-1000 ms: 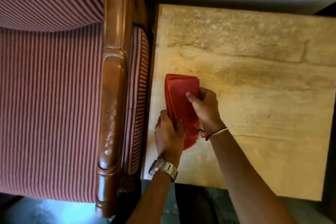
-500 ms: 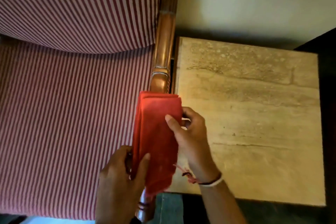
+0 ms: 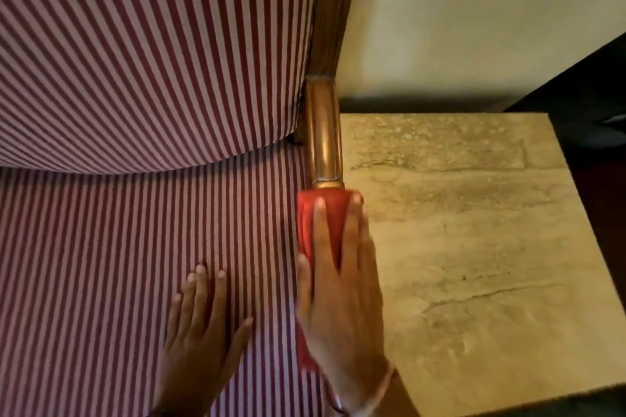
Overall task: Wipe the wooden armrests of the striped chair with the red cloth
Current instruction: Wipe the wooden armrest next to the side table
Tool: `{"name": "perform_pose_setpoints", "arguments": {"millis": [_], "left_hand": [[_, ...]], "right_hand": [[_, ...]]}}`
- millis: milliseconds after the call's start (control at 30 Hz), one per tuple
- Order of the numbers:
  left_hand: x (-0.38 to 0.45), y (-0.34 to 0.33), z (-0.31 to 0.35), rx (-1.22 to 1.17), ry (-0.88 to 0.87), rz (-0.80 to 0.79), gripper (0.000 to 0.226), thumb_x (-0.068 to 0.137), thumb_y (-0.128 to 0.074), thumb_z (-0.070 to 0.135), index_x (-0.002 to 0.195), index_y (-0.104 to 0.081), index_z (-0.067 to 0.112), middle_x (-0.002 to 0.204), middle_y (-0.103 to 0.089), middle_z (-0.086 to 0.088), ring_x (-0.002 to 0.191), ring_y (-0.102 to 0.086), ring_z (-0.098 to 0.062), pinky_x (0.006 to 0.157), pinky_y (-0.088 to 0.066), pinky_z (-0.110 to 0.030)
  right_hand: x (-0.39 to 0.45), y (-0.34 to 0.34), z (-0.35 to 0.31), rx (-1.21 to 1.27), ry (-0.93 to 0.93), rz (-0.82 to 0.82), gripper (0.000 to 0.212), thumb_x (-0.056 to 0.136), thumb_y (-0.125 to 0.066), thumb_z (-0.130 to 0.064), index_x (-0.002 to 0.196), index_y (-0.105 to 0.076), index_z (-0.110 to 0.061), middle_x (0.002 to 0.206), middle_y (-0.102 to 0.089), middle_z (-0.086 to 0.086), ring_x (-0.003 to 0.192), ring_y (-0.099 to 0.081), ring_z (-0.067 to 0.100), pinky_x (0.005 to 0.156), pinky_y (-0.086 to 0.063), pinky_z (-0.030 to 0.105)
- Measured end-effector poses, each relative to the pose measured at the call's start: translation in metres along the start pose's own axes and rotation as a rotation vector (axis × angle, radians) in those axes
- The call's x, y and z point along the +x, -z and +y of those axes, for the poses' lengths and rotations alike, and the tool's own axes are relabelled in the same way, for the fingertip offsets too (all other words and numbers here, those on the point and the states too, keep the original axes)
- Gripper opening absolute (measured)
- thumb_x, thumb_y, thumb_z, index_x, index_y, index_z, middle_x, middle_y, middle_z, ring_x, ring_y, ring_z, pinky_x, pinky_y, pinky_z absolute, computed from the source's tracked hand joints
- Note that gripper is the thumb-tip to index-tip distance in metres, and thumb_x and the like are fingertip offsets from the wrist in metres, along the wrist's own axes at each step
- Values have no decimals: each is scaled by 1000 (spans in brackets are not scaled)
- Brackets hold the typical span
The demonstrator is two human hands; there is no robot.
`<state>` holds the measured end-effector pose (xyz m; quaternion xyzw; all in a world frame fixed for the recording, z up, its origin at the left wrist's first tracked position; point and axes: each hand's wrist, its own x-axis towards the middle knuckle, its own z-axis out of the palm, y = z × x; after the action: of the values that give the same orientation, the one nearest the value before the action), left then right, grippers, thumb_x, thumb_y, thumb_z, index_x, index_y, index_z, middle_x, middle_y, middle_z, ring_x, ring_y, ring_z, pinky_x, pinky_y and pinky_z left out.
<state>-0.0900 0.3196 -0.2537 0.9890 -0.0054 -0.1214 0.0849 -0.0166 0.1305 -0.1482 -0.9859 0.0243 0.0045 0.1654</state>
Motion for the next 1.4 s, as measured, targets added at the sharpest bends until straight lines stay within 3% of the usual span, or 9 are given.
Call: {"name": "perform_pose_setpoints", "arguments": {"millis": [167, 400, 633, 733, 833, 933, 1067, 1267, 1400], "left_hand": [[-2, -35, -8, 34, -1, 62, 83, 98, -27, 65, 160, -23, 11, 170, -18, -19, 155, -25, -37, 123, -28, -55], [0, -35, -8, -26, 18, 89, 85, 95, -33, 66, 161, -20, 15, 170, -17, -17, 157, -20, -34, 125, -23, -51], [0, -42, -10, 2, 7, 127, 84, 96, -31, 66, 162, -19, 14, 170, -17, -17, 158, -20, -33, 126, -21, -50], [1, -42, -8, 9, 4, 147, 84, 97, -31, 66, 162, -19, 14, 170, -18, -19, 158, -20, -34, 126, -22, -51], [1, -46, -11, 22, -1, 166, 85, 96, -31, 67, 162, -18, 14, 171, -13, -16, 159, -17, -32, 127, -17, -48], [2, -51, -12, 42, -2, 187, 85, 96, -31, 66, 162, -18, 15, 172, -10, -15, 159, -13, -30, 129, -13, -45], [2, -48, -11, 55, 0, 204, 83, 97, -33, 63, 162, -18, 13, 170, -16, -19, 159, -16, -32, 129, -17, -49], [2, -50, -11, 25, -14, 238, 83, 97, -33, 63, 161, -21, 12, 170, -17, -19, 158, -19, -33, 126, -24, -53], [2, -55, -12, 22, -13, 254, 82, 97, -32, 63, 162, -18, 14, 172, -13, -16, 159, -16, -31, 127, -21, -51]], "right_hand": [[106, 7, -14, -29, 9, -30, 66, 110, -35, -37, 166, -2, -22, 175, 6, 17, 162, 3, 34, 130, -25, 51], [-88, 0, 0, -89, -55, -67, 72, 98, -42, -38, 165, -20, -21, 174, -12, 15, 154, -29, 35, 114, -41, 47], [65, 4, -14, 15, -41, -19, 68, 109, -37, -40, 166, -5, -20, 174, 1, 18, 162, -7, 35, 124, -38, 48], [33, 1, -7, 33, -9, -23, 66, 111, -36, -41, 166, -7, -20, 175, 3, 16, 162, -4, 32, 126, -36, 45], [-48, 10, 2, 26, -16, -78, 66, 109, -35, -45, 166, -11, -22, 175, 0, 14, 160, -15, 29, 117, -45, 41], [-24, 7, 5, 66, -6, -60, 65, 109, -36, -45, 166, -12, -24, 174, -1, 16, 159, -18, 32, 112, -51, 42], [61, 6, -7, 72, -10, -48, 67, 110, -35, -43, 166, -6, -22, 175, 5, 16, 162, -2, 33, 123, -40, 47], [-91, 4, 8, -47, 95, -84, 68, 103, -47, -36, 165, -20, -23, 175, -6, 11, 162, -10, 32, 125, -36, 48], [-46, 4, 12, -5, 153, -76, 64, 104, -46, -33, 164, -25, -22, 175, -7, 12, 163, -2, 33, 128, -27, 51]]}}
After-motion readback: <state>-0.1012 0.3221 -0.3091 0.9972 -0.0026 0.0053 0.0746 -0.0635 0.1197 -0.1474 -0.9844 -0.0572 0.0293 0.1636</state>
